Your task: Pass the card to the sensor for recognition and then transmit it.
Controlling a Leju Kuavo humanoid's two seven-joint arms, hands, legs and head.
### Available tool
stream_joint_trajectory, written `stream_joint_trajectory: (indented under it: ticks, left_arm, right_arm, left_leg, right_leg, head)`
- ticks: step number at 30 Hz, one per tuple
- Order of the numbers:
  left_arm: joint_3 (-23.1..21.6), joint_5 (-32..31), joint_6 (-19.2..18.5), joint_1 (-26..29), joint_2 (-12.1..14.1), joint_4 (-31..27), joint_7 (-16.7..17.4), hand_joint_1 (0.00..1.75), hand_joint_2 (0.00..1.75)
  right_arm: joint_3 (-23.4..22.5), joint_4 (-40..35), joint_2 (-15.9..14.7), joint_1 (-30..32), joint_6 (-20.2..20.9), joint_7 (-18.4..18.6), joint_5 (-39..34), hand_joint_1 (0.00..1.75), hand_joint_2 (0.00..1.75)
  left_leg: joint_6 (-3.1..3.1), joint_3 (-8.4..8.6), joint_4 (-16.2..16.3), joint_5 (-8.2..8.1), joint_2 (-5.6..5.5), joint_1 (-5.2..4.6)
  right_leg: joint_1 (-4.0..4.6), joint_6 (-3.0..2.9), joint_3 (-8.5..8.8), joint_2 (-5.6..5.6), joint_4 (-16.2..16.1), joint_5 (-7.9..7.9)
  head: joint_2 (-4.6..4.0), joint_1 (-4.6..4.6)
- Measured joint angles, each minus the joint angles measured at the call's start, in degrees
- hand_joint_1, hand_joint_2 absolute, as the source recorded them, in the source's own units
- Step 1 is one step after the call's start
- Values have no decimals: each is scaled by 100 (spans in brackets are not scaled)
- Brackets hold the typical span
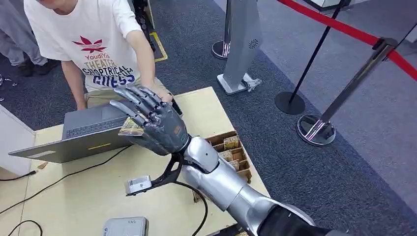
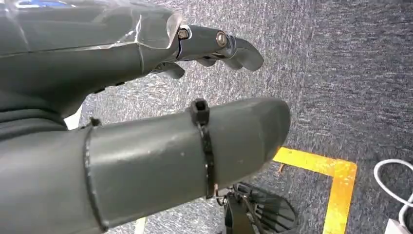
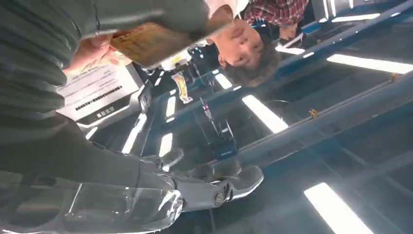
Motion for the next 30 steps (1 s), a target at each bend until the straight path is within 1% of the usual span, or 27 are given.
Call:
stream_joint_trajectory:
  ticks: [13,20,25,30]
  left_arm:
    - [26,22,11,2,0,0,-15,0,0]
    - [26,24,11,2,0,0,-17,0,0]
    - [26,15,-2,3,0,0,-33,0,0]
    - [26,7,-11,5,0,-2,-33,0,0]
  right_arm:
    - [68,221,92,-59,0,17,-81,173,175]
    - [79,254,96,-100,0,24,-81,175,175]
    - [109,293,98,-116,0,98,-88,175,175]
    - [144,324,98,-121,-2,103,-221,175,175]
  left_leg:
    - [0,0,0,0,0,0]
    - [0,0,0,0,0,0]
    - [0,0,0,0,0,0]
    - [0,0,0,0,0,0]
  right_leg:
    - [0,0,0,-1,0,0]
    - [0,0,0,-1,0,0]
    - [0,0,0,-1,0,0]
    - [0,0,0,-1,0,0]
  head:
    - [0,0]
    - [0,-2]
    - [0,-2]
    - [0,-2]
